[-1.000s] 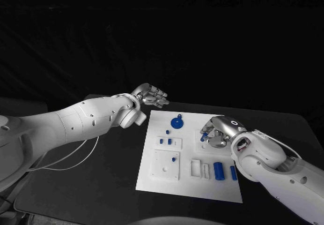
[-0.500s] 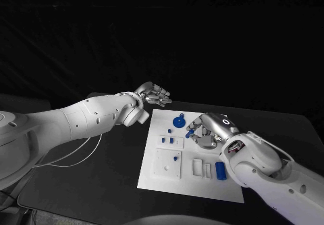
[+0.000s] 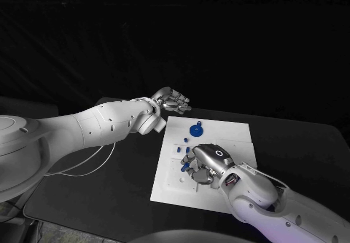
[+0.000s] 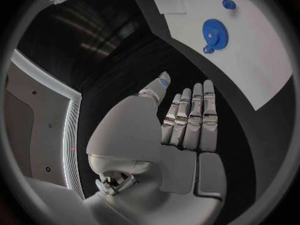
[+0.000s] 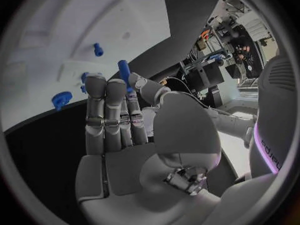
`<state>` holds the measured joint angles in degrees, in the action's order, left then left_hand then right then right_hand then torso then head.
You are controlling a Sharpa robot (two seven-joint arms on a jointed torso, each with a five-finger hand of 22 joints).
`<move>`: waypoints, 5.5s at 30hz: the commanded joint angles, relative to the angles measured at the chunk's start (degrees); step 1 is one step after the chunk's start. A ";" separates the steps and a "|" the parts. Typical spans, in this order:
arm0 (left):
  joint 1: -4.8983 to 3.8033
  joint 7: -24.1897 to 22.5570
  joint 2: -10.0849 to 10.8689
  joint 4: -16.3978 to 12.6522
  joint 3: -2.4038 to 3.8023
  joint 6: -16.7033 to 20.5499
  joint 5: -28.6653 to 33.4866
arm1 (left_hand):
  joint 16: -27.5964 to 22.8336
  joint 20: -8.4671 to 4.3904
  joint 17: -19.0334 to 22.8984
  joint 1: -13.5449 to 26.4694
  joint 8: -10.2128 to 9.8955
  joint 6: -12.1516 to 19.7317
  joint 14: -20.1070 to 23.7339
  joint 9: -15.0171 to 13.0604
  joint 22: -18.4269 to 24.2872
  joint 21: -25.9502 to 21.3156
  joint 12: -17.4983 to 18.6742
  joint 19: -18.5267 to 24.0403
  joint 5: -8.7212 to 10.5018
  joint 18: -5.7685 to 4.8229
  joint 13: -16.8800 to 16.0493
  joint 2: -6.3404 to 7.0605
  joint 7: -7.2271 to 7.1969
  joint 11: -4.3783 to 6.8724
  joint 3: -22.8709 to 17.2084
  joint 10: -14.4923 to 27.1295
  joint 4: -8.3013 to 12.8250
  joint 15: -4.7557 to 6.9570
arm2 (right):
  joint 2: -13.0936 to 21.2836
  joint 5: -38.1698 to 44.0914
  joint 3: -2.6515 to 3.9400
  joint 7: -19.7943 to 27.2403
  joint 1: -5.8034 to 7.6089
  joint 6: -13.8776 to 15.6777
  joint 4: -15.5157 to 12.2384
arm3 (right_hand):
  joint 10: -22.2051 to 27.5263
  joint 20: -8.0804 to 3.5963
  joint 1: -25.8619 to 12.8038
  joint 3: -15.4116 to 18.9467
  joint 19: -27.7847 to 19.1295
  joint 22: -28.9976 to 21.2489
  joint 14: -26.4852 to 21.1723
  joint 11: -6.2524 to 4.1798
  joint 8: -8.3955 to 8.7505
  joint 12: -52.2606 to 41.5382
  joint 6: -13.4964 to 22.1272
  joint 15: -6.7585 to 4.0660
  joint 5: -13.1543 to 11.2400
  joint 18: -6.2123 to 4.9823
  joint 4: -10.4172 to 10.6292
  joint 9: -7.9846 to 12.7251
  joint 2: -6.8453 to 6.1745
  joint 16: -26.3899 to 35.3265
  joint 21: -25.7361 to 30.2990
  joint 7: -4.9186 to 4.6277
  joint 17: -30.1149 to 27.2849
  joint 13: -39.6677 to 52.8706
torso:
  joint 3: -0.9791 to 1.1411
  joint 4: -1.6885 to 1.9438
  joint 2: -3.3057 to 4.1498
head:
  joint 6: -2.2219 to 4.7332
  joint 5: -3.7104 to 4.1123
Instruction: Assemble the parts on the task board
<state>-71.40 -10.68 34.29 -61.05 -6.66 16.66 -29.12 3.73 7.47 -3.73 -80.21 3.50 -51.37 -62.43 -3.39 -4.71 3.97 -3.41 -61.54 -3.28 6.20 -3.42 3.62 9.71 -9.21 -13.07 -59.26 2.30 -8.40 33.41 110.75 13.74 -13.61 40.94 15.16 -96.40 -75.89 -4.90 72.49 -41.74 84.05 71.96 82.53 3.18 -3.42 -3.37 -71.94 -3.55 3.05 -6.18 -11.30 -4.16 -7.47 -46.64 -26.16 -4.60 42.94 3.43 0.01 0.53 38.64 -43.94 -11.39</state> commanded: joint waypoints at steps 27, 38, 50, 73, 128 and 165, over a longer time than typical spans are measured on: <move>0.01 -0.38 -0.26 -0.10 0.01 -1.09 0.43 | -0.17 -0.05 0.06 0.18 -0.16 0.26 0.50 0.08 0.09 0.31 -0.13 -0.27 0.38 -0.25 0.09 -0.83 -0.06 0.07 0.33 0.33 0.26 0.01 | -0.88 2.75 -2.79 0.36 -0.03 -3.86 1.59 | -2.07 -0.20 0.39 0.37 2.30 -0.02 0.09 -1.79 -0.26 -0.17 -0.39 -0.26 -0.16 -1.17 -0.23 -0.07 0.28 0.48 0.16 0.07 0.14 0.23 | 0.08 -0.06 0.03 | -1.00 -0.66; 0.01 -0.31 -0.28 -0.31 0.00 -1.21 0.43 | -0.17 -0.05 0.06 0.18 -0.16 0.26 0.50 0.08 0.09 0.31 -0.13 -0.27 0.38 -0.25 0.09 -0.83 -0.06 0.07 0.33 0.33 0.26 0.01 | -1.47 4.27 -3.19 -0.25 -0.04 -3.73 2.40 | -2.04 -0.22 0.34 0.32 2.30 -0.02 0.09 -1.78 -0.25 -0.17 -0.36 -0.27 -0.16 -1.15 -0.42 -0.07 0.35 0.55 0.28 0.06 0.17 0.23 | 0.10 -0.08 0.04 | -1.23 -0.79; 0.01 -0.18 -0.20 -0.45 0.00 -1.37 0.42 | -0.17 -0.03 0.06 0.26 -0.17 0.41 0.56 0.08 0.10 0.31 -0.12 -0.25 0.39 -0.25 0.09 -0.86 -0.04 0.06 0.40 0.36 0.24 0.00 | -2.27 6.11 -3.54 -1.08 -0.06 -2.93 3.21 | -2.07 -0.22 0.33 0.26 2.32 0.02 0.11 -1.79 -0.27 -0.17 -0.41 -0.26 -0.18 -1.12 -0.47 -0.08 0.31 0.54 0.18 0.08 0.18 0.23 | 0.08 -0.09 0.02 | -1.34 -0.85; 0.01 0.04 -0.31 -0.39 -0.01 -1.54 0.42 | -0.17 -0.03 0.06 0.26 -0.17 0.41 0.56 0.08 0.10 0.31 -0.12 -0.25 0.39 -0.25 0.09 -0.86 -0.04 0.06 0.40 0.36 0.24 0.00 | -2.68 4.01 -5.58 -0.07 -0.04 -2.19 4.01 | 10.25 1.91 -1.90 14.42 2.26 -2.94 0.14 1.35 -0.22 -0.21 8.87 2.03 1.52 -2.36 2.11 0.55 -3.91 1.02 5.22 -0.65 -0.84 0.03 | 0.09 -0.12 -0.02 | -1.43 -0.84; 0.43 -8.94 7.30 -6.55 -0.04 -3.12 14.16 | 0.02 -3.12 -0.53 2.75 0.13 -8.96 -8.70 -0.37 -1.28 2.69 -0.08 -4.00 -1.29 -2.04 0.01 -1.38 -2.27 3.46 7.05 -9.73 -1.42 3.24 | 19.95 -37.81 11.88 -25.96 0.26 -23.01 0.13 | 2.73 -1.98 -8.26 22.65 2.65 1.93 0.08 -5.34 -0.29 -52.99 5.00 -2.03 0.19 1.84 16.82 -15.71 -1.13 -11.34 -12.37 1.99 15.10 59.10 | -0.19 -0.94 -0.77 | 1.24 7.15; 0.59 -10.62 8.88 -9.80 -0.07 -7.55 15.89 | -0.24 -0.73 -0.08 4.86 0.13 -5.26 -2.60 -0.39 0.44 0.23 -0.07 -1.41 -1.67 -1.36 -0.06 4.98 -0.82 1.35 17.13 -4.63 -11.86 0.91 | 15.47 -33.27 5.40 -27.84 0.26 -24.16 1.47 | 3.09 -1.73 -10.96 26.92 2.80 3.95 0.52 -4.71 -0.25 -50.03 8.50 -1.68 -0.27 1.65 22.56 -15.99 -4.84 -10.22 -12.45 1.05 18.12 60.90 | -0.07 -0.96 -0.63 | 0.15 7.83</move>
<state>-70.80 -20.70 43.20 -70.66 -6.75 10.15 -13.39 3.73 6.76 -3.89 -75.39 3.50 -57.07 -65.47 -3.72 -4.37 4.42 -3.41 -63.48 -4.83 4.87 -3.43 8.15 8.91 -7.76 4.04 -64.36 -9.19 -7.58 49.32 75.85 19.89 -39.71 41.92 -9.23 -95.39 -73.10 -6.86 61.40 -15.16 83.73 74.94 82.78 -1.62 -4.10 -53.58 -63.95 -5.28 3.11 -5.26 11.30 -28.84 -11.94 -57.12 -38.81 -3.56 61.00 64.27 -0.08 -0.44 37.99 -43.74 -3.52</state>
